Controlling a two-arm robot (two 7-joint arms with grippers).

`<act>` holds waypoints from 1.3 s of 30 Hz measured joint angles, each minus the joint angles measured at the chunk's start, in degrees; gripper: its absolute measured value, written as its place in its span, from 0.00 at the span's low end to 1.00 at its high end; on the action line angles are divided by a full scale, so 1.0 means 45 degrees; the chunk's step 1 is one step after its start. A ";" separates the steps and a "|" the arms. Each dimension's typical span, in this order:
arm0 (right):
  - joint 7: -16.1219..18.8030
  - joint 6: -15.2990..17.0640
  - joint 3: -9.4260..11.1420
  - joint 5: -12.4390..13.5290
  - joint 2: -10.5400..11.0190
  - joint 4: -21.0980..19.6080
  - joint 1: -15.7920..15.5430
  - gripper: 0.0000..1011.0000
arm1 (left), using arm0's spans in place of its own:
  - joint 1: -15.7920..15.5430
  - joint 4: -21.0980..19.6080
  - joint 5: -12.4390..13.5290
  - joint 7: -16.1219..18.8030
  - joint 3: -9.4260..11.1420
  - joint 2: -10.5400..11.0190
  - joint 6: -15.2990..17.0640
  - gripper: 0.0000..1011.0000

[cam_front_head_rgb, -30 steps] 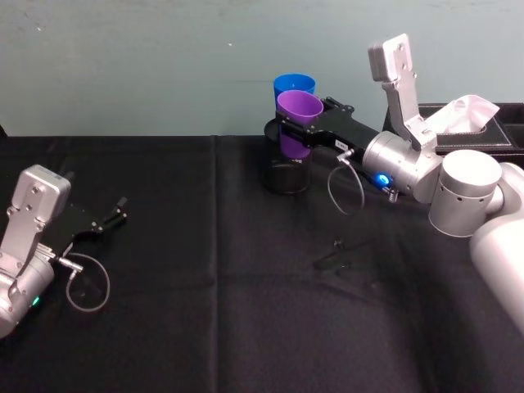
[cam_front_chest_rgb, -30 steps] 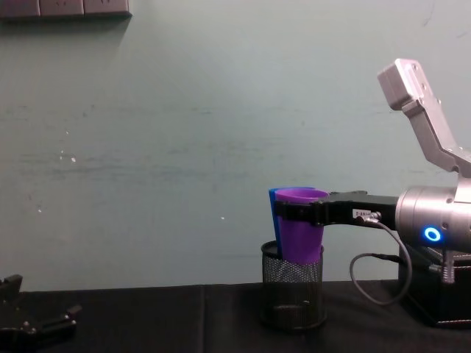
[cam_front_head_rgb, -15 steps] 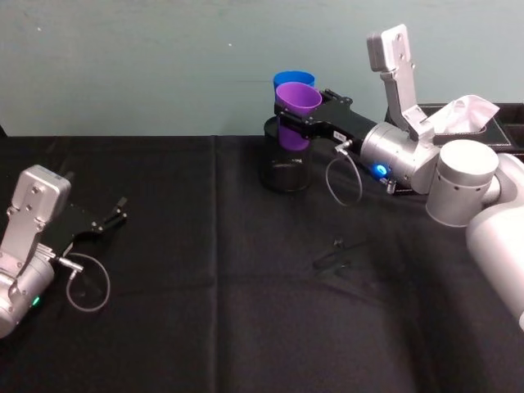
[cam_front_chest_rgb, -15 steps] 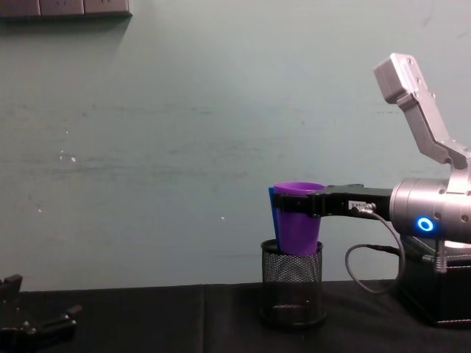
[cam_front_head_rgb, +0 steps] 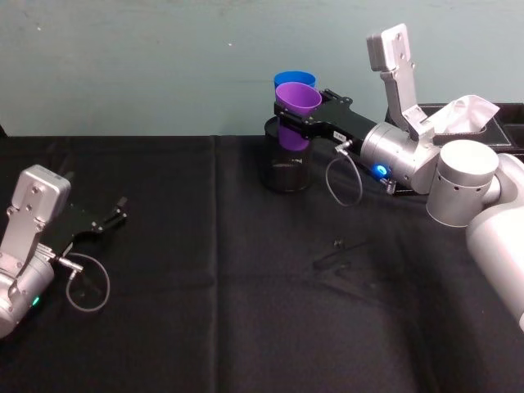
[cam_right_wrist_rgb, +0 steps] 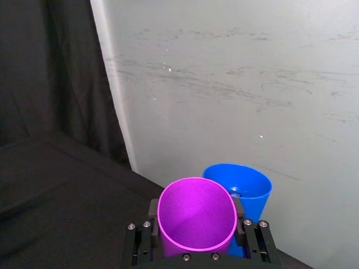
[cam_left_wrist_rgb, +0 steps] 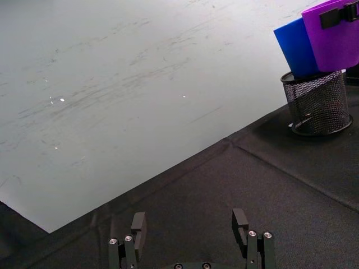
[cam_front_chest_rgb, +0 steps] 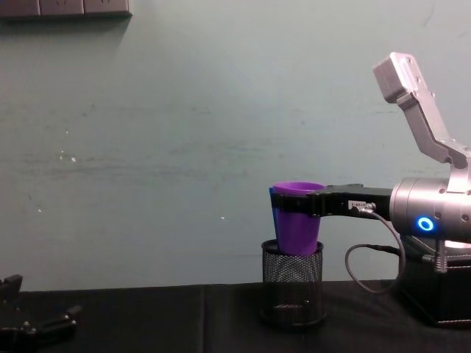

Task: Pick up one cup with a gripper and tap it against the other cup.

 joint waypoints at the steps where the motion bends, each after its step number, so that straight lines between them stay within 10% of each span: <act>1: -0.0002 -0.0002 -0.0002 0.0001 0.0000 0.0002 0.0000 0.72 | 0.0000 0.0000 0.0000 0.0001 0.0000 0.0000 0.0000 0.99; 39: -0.0059 -0.0020 -0.0012 0.0008 -0.0001 0.0020 0.0000 0.72 | 0.0000 0.0000 0.0000 0.0001 0.0000 0.0000 0.0000 0.99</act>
